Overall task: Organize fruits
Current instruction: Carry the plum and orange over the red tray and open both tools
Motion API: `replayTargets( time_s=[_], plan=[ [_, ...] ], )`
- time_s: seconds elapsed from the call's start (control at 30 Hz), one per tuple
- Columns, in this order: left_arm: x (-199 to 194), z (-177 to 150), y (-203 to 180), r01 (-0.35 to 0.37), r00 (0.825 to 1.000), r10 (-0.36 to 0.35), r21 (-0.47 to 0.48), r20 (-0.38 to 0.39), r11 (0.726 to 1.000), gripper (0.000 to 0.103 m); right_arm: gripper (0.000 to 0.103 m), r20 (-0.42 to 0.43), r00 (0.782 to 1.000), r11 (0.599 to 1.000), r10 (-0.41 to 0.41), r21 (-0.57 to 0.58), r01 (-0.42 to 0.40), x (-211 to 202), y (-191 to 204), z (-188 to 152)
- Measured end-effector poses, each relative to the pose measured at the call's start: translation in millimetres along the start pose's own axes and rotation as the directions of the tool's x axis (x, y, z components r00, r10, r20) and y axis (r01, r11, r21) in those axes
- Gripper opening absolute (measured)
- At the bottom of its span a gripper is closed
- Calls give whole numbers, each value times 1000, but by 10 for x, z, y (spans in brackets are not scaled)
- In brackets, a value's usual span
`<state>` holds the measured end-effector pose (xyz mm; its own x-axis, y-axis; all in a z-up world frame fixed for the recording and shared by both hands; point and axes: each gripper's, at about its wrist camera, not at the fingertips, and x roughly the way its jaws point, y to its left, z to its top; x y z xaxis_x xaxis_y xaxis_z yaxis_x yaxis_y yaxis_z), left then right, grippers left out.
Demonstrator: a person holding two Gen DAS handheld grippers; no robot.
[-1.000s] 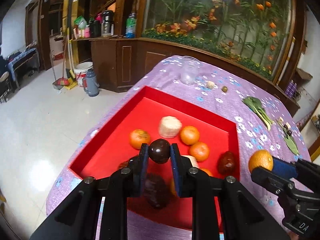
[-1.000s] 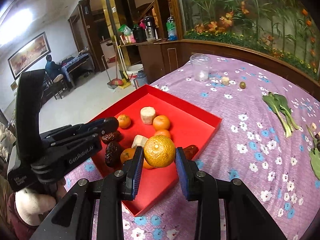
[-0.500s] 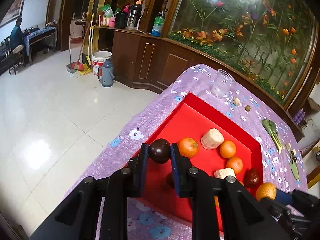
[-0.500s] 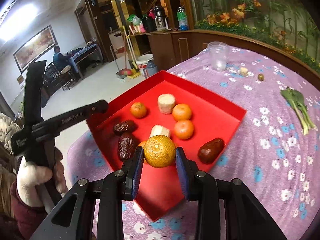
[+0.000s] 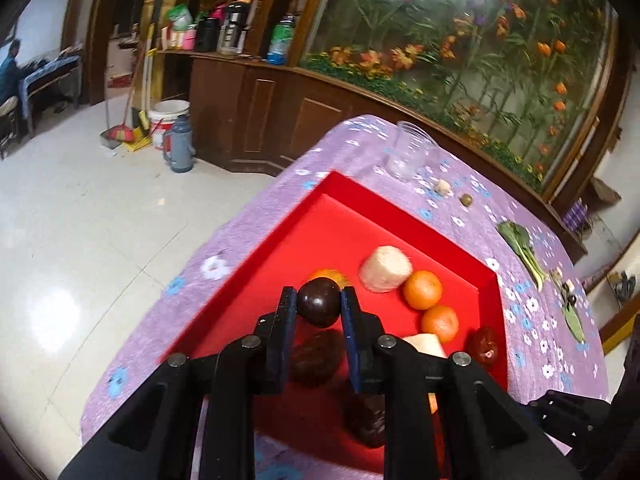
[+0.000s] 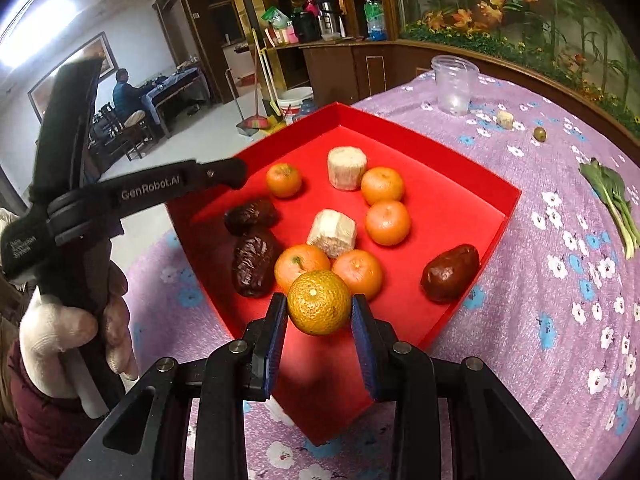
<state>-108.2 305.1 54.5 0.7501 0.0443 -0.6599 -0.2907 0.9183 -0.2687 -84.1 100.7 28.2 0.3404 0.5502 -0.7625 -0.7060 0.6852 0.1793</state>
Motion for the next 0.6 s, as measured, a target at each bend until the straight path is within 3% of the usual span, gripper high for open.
replayTargets(
  time_s=[0.17, 0.6],
  plan=[
    [207, 113, -229, -8, 999, 11, 82, -31, 997, 21, 36, -18, 1000, 1000, -3, 27, 4, 57, -114, -22],
    [437, 128, -474, 3, 998, 6, 162, -56, 987, 21, 37, -22, 1000, 1000, -1, 11, 1, 118, -102, -60]
  ],
)
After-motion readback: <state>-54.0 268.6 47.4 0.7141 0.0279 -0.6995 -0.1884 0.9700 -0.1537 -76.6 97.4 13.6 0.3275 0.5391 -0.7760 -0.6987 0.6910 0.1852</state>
